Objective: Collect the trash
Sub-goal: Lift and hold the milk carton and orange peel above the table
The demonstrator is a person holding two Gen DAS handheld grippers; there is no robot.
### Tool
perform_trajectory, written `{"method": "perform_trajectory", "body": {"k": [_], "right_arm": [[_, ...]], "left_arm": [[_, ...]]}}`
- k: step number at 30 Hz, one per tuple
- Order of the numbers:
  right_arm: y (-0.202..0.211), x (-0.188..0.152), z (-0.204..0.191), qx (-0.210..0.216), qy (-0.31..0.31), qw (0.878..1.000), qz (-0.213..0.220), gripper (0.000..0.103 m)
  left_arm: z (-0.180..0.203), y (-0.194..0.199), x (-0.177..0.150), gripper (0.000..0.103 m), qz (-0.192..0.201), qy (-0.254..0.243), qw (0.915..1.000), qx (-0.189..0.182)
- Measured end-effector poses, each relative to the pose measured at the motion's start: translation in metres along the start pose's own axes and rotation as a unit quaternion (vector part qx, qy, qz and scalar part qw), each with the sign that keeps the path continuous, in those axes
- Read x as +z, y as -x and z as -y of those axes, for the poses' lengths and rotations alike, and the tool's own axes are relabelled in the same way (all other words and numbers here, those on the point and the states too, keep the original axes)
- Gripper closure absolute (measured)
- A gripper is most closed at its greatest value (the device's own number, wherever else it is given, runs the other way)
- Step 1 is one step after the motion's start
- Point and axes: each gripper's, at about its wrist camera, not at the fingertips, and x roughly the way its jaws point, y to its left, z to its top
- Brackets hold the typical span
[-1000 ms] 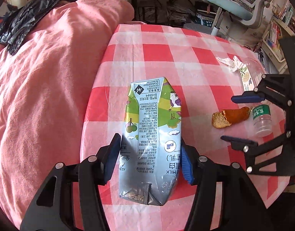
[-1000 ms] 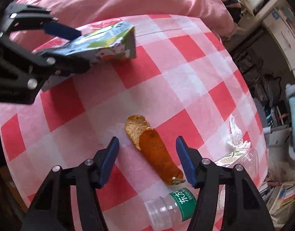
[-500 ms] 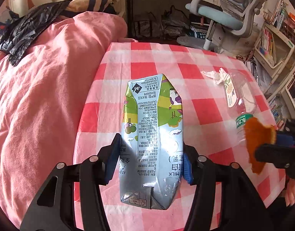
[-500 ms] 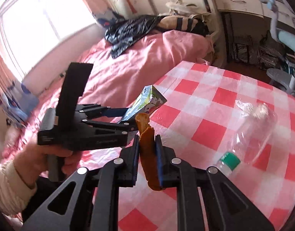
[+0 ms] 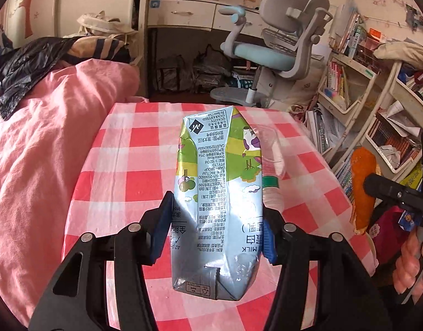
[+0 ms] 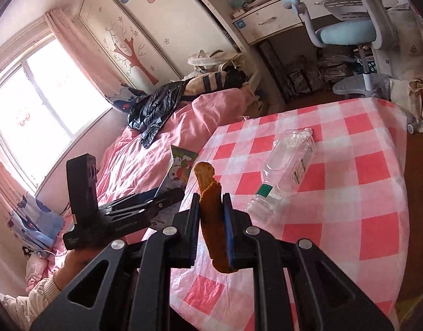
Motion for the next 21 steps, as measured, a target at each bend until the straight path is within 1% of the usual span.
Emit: {"method": "perform_trajectory", "body": {"k": [3, 7, 9, 12, 17, 21], "right_arm": [[0.021, -0.005, 0.011, -0.005, -0.012, 1.000, 0.020, 0.086], [0.036, 0.000, 0.023, -0.006, -0.025, 0.998, 0.052, 0.086], [0.040, 0.001, 0.027, -0.006, -0.028, 0.998, 0.058, 0.086], [0.041, 0.003, 0.032, -0.007, -0.027, 0.998, 0.057, 0.086], [0.043, 0.001, 0.035, -0.017, -0.012, 0.999, 0.044, 0.086], [0.044, 0.000, 0.036, -0.017, -0.011, 0.999, 0.043, 0.086]], "left_arm": [[0.011, 0.002, -0.003, 0.051, 0.007, -0.015, 0.9998, -0.009], [0.022, 0.002, -0.005, 0.051, 0.013, -0.029, 0.9993, -0.018], [0.027, 0.003, -0.005, 0.051, 0.020, -0.033, 0.9990, -0.024], [0.034, 0.002, -0.005, 0.051, 0.026, -0.039, 0.9986, -0.024], [0.045, -0.004, -0.006, 0.051, 0.025, -0.057, 0.9979, -0.019], [0.052, -0.007, -0.005, 0.051, 0.027, -0.068, 0.9972, -0.019]]}}
